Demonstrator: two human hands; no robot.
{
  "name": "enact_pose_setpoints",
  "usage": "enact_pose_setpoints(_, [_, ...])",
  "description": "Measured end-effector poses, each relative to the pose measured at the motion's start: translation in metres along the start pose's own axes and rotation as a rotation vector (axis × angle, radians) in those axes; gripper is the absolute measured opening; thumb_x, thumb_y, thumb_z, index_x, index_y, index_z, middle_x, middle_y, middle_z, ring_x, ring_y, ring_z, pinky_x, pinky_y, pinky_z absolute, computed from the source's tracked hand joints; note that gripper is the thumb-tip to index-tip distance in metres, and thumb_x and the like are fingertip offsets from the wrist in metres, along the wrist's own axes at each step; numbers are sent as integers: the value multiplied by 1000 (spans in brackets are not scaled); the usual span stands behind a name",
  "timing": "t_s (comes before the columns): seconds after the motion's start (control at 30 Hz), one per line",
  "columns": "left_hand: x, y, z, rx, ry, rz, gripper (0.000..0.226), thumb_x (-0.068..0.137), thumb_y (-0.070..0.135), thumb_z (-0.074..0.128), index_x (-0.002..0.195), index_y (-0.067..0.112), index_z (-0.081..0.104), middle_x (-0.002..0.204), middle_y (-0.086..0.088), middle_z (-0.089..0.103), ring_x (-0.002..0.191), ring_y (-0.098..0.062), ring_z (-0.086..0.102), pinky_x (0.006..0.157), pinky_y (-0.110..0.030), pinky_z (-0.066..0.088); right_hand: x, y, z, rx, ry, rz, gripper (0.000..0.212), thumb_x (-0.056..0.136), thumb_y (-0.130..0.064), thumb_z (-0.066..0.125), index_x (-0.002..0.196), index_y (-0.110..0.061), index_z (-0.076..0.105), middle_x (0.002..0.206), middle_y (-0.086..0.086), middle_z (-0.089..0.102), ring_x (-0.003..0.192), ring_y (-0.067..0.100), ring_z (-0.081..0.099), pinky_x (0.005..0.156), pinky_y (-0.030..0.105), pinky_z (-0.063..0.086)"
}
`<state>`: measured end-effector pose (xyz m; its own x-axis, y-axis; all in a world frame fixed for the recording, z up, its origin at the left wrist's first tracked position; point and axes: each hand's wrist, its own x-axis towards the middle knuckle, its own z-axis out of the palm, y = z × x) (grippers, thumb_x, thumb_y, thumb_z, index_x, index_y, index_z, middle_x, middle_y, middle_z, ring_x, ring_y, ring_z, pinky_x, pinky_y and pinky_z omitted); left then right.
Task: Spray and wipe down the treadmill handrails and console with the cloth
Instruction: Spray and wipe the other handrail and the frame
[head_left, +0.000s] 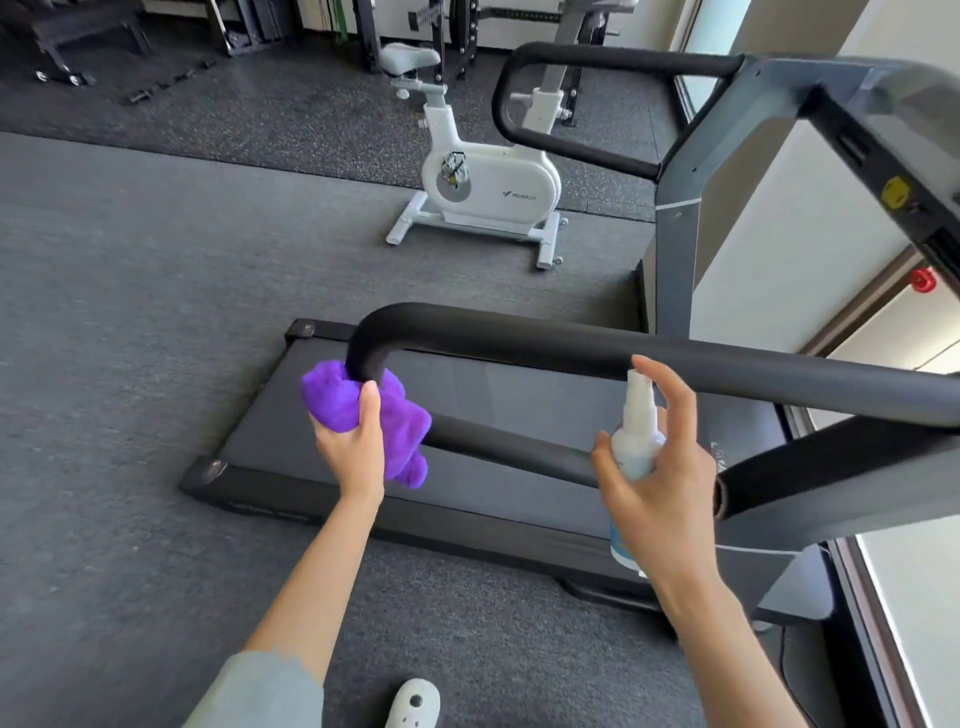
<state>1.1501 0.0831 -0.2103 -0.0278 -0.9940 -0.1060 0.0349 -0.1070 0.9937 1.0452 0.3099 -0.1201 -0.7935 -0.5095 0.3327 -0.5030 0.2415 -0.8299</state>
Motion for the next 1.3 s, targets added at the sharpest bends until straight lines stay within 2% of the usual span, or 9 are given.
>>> enact_pose_setpoints(0.1, [-9, -9, 5, 23, 0, 18, 77, 78, 37, 79, 141, 15, 40, 125, 8, 54, 108, 0, 55, 91, -7, 38, 1, 0, 1, -20, -11, 18, 72, 86, 2, 66, 128, -49, 37, 95, -40, 52, 57, 12, 46, 50, 28, 45])
enact_pose_setpoints(0.17, [-16, -14, 8, 14, -15, -27, 78, 79, 33, 79, 143, 19, 36, 129, 8, 52, 115, -5, 54, 99, -16, 37, 1, 0, 2, -25, -8, 11, 72, 86, 2, 65, 128, -48, 37, 97, -42, 51, 57, 13, 47, 50, 27, 44])
enact_pose_setpoints(0.27, [-26, -17, 11, -6, 22, -52, 79, 76, 34, 82, 140, 22, 37, 129, 6, 54, 112, -9, 57, 102, -25, 42, 1, 0, 0, 1, 7, 5, 72, 86, 2, 65, 127, -49, 37, 97, -29, 54, 56, 18, 48, 47, 23, 43])
enact_pose_setpoints(0.43, [-24, 1, 23, -19, 222, 68, 88, 64, 43, 88, 136, 22, 40, 133, 7, 52, 117, -9, 53, 97, -19, 38, 3, 4, -13, 9, 30, -23, 72, 85, 3, 66, 128, -47, 38, 92, -22, 56, 53, 15, 47, 45, 20, 42])
enact_pose_setpoints(0.67, [-60, -12, 69, -194, 349, -382, 101, 66, 42, 87, 145, 22, 27, 127, 4, 53, 106, -19, 56, 101, -35, 43, -9, 21, -28, -19, 57, -18, 71, 84, 4, 68, 132, -41, 39, 93, -32, 56, 62, 16, 51, 52, 21, 44])
enact_pose_setpoints(0.83, [-103, -23, 99, -229, 285, -573, 102, 67, 43, 86, 146, 20, 26, 137, -3, 52, 119, -28, 56, 104, -37, 42, -23, 34, -39, -29, 14, 8, 71, 85, 2, 68, 131, -44, 38, 86, -28, 55, 58, 12, 48, 52, 15, 40])
enact_pose_setpoints(1.03, [-166, -31, 141, -204, 190, -688, 99, 69, 43, 85, 144, 20, 26, 134, -5, 52, 115, -31, 58, 99, -41, 44, -38, 53, -73, -26, 75, 34, 71, 84, 2, 68, 128, -46, 40, 74, -17, 54, 52, 16, 46, 48, 17, 39])
enact_pose_setpoints(1.17, [-198, -37, 163, -197, 146, -720, 97, 68, 40, 86, 142, 23, 27, 129, -4, 52, 110, -29, 59, 97, -44, 46, -49, 70, -98, -51, 113, 77, 72, 83, 1, 69, 128, -47, 40, 68, -7, 56, 51, 18, 49, 50, 33, 48])
enact_pose_setpoints(1.3, [-233, -44, 184, -187, 79, -775, 96, 68, 37, 87, 141, 26, 26, 127, -5, 53, 107, -31, 60, 99, -46, 47, -60, 83, -117, -68, 152, 82, 69, 83, 4, 69, 130, -38, 42, 78, -23, 57, 56, 11, 50, 50, 14, 39])
